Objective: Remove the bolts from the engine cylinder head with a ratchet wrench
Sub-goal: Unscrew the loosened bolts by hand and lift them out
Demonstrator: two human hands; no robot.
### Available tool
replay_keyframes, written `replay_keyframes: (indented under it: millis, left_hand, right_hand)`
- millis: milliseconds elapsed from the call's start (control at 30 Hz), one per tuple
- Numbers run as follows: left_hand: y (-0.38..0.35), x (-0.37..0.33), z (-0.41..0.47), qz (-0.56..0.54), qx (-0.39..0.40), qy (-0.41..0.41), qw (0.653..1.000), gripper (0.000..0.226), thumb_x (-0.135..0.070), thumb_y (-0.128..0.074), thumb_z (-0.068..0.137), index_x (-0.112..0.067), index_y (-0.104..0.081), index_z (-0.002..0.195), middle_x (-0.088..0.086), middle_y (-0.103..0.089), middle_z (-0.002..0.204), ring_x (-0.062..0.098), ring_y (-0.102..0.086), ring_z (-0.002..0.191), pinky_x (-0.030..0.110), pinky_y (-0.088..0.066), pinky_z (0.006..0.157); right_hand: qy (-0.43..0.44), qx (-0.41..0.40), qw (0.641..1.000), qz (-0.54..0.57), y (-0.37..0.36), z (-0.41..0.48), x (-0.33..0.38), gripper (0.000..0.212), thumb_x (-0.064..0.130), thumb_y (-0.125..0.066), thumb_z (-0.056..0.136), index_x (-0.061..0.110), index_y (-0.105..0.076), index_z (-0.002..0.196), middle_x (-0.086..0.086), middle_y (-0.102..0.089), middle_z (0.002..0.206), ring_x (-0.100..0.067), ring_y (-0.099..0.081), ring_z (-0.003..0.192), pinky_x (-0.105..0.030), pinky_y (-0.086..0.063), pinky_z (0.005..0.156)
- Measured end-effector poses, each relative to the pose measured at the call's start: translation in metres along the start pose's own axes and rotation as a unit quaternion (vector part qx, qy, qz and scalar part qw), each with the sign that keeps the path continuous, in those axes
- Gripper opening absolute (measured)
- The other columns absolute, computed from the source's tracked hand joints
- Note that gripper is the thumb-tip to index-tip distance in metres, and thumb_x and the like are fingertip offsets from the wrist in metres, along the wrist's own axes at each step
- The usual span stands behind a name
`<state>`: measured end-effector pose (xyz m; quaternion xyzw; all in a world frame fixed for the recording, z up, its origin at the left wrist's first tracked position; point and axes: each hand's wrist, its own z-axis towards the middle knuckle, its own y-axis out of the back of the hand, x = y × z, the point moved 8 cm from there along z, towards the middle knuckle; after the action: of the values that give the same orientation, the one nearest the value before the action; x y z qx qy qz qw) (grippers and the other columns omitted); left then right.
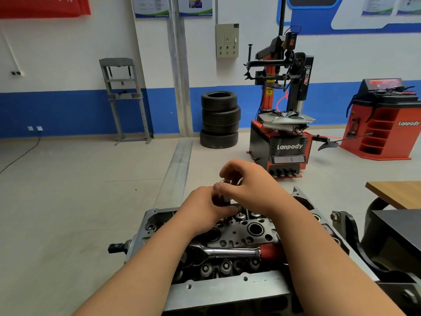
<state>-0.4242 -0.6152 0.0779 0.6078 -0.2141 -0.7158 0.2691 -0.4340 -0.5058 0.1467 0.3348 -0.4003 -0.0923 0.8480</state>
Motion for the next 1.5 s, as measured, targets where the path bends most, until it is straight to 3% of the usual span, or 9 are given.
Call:
replay_keyframes:
  millis: [433, 567, 667, 800, 900, 1133, 1233, 1333, 1500]
  left_hand:
    - [-0.001, -0.007, -0.005, -0.112, 0.030, -0.048, 0.992, 0.014, -0.015, -0.066, 0.086, -0.021, -0.069, 0.098, -0.011, -0.073, 0.088, -0.001, -0.066, 0.084, 0.014, -0.051, 0.072]
    - [-0.002, -0.006, -0.003, -0.107, 0.024, -0.044, 0.993, 0.012, -0.019, -0.069, 0.085, -0.031, -0.067, 0.088, -0.012, -0.072, 0.083, 0.002, -0.067, 0.079, 0.017, -0.050, 0.070]
    - [0.001, -0.007, 0.000, -0.085, -0.003, -0.044, 0.995, 0.013, -0.027, -0.076, 0.077, -0.032, -0.064, 0.078, -0.010, -0.068, 0.074, 0.003, -0.062, 0.068, 0.020, -0.048, 0.062]
    - [0.000, -0.005, 0.001, -0.069, -0.001, -0.031, 0.997, 0.020, -0.046, -0.073, 0.065, -0.036, -0.061, 0.078, -0.016, -0.057, 0.063, 0.002, -0.051, 0.054, 0.015, -0.041, 0.052]
    - [-0.001, -0.006, -0.005, -0.084, 0.019, -0.031, 0.996, 0.033, -0.058, -0.066, 0.059, -0.039, -0.064, 0.086, -0.019, -0.065, 0.078, 0.000, -0.061, 0.070, 0.013, -0.047, 0.058]
    - [-0.001, -0.004, -0.006, -0.054, 0.022, -0.018, 0.998, 0.009, -0.041, -0.074, 0.078, -0.033, -0.069, 0.078, -0.019, -0.070, 0.074, -0.005, -0.063, 0.069, 0.012, -0.041, 0.059]
    - [0.003, -0.010, -0.002, -0.032, -0.004, -0.024, 0.999, 0.014, -0.044, -0.074, 0.070, -0.036, -0.066, 0.062, -0.013, -0.064, 0.059, 0.003, -0.055, 0.052, 0.014, -0.038, 0.050]
    - [0.001, -0.010, 0.002, -0.007, -0.011, -0.030, 0.999, 0.020, -0.037, -0.073, 0.071, -0.030, -0.061, 0.057, -0.008, -0.057, 0.055, 0.008, -0.044, 0.051, 0.023, -0.036, 0.050]
    - [-0.004, 0.000, 0.005, -0.013, -0.004, -0.015, 1.000, 0.036, -0.039, -0.078, 0.074, -0.015, -0.054, 0.060, -0.009, -0.049, 0.059, 0.008, -0.042, 0.055, 0.023, -0.036, 0.057]
  right_hand:
    - [0.005, 0.050, 0.994, 0.099, -0.002, -0.002, 0.006, 0.039, -0.004, -0.045, 0.077, 0.025, -0.066, 0.094, 0.010, -0.071, 0.086, 0.001, -0.064, 0.081, -0.012, -0.049, 0.071]
    - [0.010, 0.000, 1.000, 0.005, 0.003, -0.001, 0.003, 0.012, 0.033, -0.065, 0.079, 0.030, -0.060, 0.090, 0.018, -0.059, 0.083, 0.007, -0.054, 0.075, -0.007, -0.038, 0.061]
    - [-0.005, -0.019, 0.999, -0.043, 0.002, 0.000, -0.002, 0.026, 0.048, -0.070, 0.070, 0.031, -0.053, 0.079, 0.012, -0.056, 0.074, 0.000, -0.052, 0.066, -0.014, -0.035, 0.058]
    - [-0.009, -0.026, 0.999, -0.043, 0.003, 0.001, -0.001, 0.019, 0.039, -0.073, 0.073, 0.032, -0.056, 0.076, 0.009, -0.060, 0.069, -0.003, -0.055, 0.063, -0.016, -0.041, 0.057]
    - [0.006, -0.006, 1.000, -0.019, 0.004, -0.001, 0.002, 0.013, 0.031, -0.072, 0.077, 0.033, -0.062, 0.085, 0.014, -0.061, 0.073, 0.003, -0.056, 0.070, -0.008, -0.041, 0.058]
    - [0.005, 0.061, 0.994, 0.086, -0.001, -0.003, 0.004, 0.038, -0.002, -0.051, 0.076, 0.026, -0.065, 0.099, 0.012, -0.069, 0.091, 0.003, -0.063, 0.086, -0.012, -0.050, 0.075]
    - [0.006, 0.035, 0.999, -0.005, -0.003, -0.002, 0.002, 0.017, 0.025, -0.065, 0.078, 0.026, -0.061, 0.095, 0.014, -0.062, 0.087, 0.002, -0.057, 0.078, -0.013, -0.041, 0.065]
    - [-0.009, 0.002, 0.990, -0.143, -0.003, 0.001, 0.004, 0.035, 0.054, -0.067, 0.071, 0.024, -0.055, 0.082, 0.010, -0.056, 0.078, -0.007, -0.051, 0.074, -0.023, -0.039, 0.059]
    - [0.020, 0.048, 0.914, -0.402, 0.004, 0.023, 0.043, 0.048, 0.061, -0.055, 0.082, 0.019, -0.050, 0.061, 0.000, -0.051, 0.064, -0.018, -0.050, 0.059, -0.025, -0.032, 0.047]
